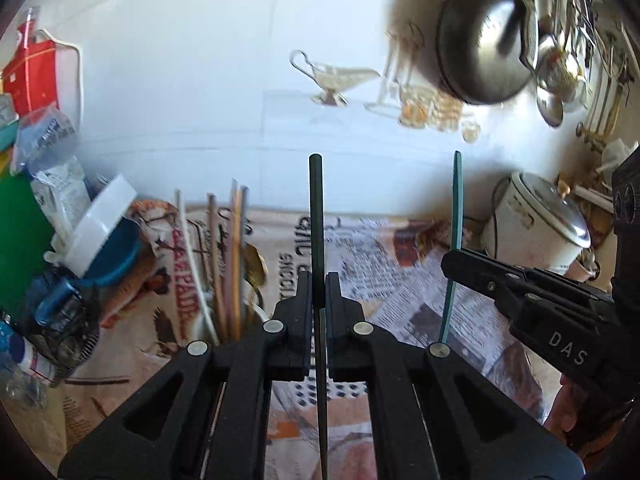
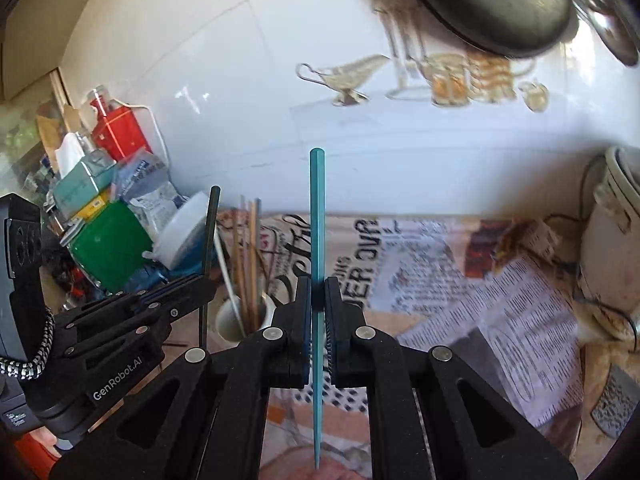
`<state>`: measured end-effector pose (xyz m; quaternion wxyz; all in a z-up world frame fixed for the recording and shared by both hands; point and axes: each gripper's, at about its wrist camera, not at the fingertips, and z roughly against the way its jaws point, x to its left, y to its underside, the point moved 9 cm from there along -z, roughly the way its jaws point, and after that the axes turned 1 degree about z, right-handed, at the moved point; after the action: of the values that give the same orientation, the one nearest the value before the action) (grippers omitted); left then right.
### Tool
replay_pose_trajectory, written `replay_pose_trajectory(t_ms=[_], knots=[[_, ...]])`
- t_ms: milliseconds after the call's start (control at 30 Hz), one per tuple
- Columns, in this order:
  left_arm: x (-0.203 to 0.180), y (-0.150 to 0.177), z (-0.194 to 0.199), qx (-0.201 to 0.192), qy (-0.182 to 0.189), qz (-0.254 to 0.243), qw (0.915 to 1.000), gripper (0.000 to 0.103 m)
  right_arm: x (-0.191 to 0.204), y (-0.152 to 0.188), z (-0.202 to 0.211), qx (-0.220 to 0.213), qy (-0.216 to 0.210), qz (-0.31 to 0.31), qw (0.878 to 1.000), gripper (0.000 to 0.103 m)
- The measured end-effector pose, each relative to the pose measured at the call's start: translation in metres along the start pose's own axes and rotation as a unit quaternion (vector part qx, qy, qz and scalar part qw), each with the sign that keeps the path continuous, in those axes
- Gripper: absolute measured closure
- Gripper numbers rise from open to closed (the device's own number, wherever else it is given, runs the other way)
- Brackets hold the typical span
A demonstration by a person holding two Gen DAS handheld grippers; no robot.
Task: Organize utensils
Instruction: 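Lift both chopsticks upright and carry them over the white cup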
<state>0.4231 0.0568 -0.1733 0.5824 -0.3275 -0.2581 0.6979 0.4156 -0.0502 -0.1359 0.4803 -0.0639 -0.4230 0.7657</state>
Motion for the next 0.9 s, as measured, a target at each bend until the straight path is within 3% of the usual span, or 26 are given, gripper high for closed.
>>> replay_pose_trajectory(t_ms=[367,600,900], knots=[[0.073,-0.05,0.002,-0.045,-0.01,0.032,0.9984,0.1,0.057,-0.045,-0.047,-0.029,-0.021,0.017,0.999,0.097],[0.103,-0.068,-0.018,-0.08,-0.013,0.047,0.9956,0.1,0.064,-0.059,-0.078,-0.047,-0.001,0.01,0.999,0.097],[0.13,-0.065,-0.051,-0.114,-0.019,0.069,0.9908,0.1,0.058,-0.059,-0.11,-0.069,0.038,-0.002,0.997,0.097]])
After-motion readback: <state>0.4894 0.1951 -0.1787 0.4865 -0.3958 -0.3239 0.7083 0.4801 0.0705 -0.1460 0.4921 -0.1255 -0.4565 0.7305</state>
